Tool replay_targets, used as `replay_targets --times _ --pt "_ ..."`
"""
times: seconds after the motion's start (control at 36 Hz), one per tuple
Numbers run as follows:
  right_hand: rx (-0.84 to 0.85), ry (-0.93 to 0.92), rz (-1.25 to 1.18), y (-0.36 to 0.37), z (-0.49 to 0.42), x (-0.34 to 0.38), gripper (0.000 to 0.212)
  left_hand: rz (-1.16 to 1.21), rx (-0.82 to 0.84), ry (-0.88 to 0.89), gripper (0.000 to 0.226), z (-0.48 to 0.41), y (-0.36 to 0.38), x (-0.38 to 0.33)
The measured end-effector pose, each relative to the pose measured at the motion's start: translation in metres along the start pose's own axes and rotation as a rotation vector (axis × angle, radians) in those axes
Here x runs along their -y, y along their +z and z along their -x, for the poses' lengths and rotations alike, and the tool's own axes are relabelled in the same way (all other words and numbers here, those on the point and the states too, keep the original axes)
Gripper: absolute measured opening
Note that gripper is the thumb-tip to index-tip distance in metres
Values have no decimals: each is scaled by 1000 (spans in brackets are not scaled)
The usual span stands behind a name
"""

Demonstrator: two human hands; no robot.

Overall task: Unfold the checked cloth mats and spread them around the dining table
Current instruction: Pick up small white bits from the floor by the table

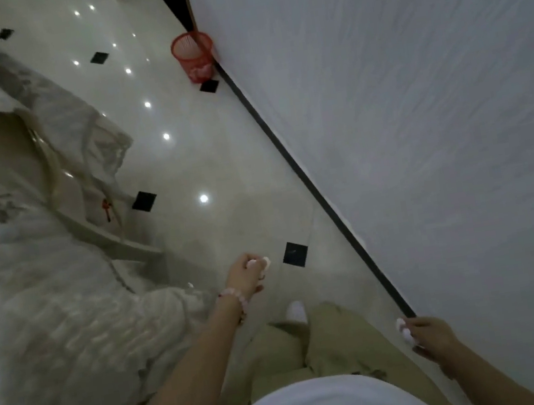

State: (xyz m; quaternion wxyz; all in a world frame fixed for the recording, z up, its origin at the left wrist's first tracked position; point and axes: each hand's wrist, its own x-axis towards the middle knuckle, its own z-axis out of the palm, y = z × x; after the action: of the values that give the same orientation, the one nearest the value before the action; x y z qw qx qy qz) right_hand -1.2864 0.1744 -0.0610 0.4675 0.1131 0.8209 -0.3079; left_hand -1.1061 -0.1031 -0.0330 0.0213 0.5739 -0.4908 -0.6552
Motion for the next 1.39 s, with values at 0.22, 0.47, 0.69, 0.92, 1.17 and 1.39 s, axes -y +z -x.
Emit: replay_targets --times 0.22,0.47,0.69,0.92,1.17,1.39 --pt "6 38 96 18 -59 137 22 117 -40 -39 19 -87 -16 -91" --pt "124 -109 226 93 -120 353 20 180 -183 -350 14 -159 -76 -113" --pt "320 -336 423 177 -165 564 12 146 -267 -449 9 -220 -127 -162" --pt "351 -327 401 246 -206 701 19 224 -323 -469 8 -313 -173 -232" --pt "215 -152 403 269 -261 779 19 174 -255 -448 18 -460 -250 -369" --pt "190 -52 339 307 -284 874 16 126 -208 -187 15 -580 -314 -555"
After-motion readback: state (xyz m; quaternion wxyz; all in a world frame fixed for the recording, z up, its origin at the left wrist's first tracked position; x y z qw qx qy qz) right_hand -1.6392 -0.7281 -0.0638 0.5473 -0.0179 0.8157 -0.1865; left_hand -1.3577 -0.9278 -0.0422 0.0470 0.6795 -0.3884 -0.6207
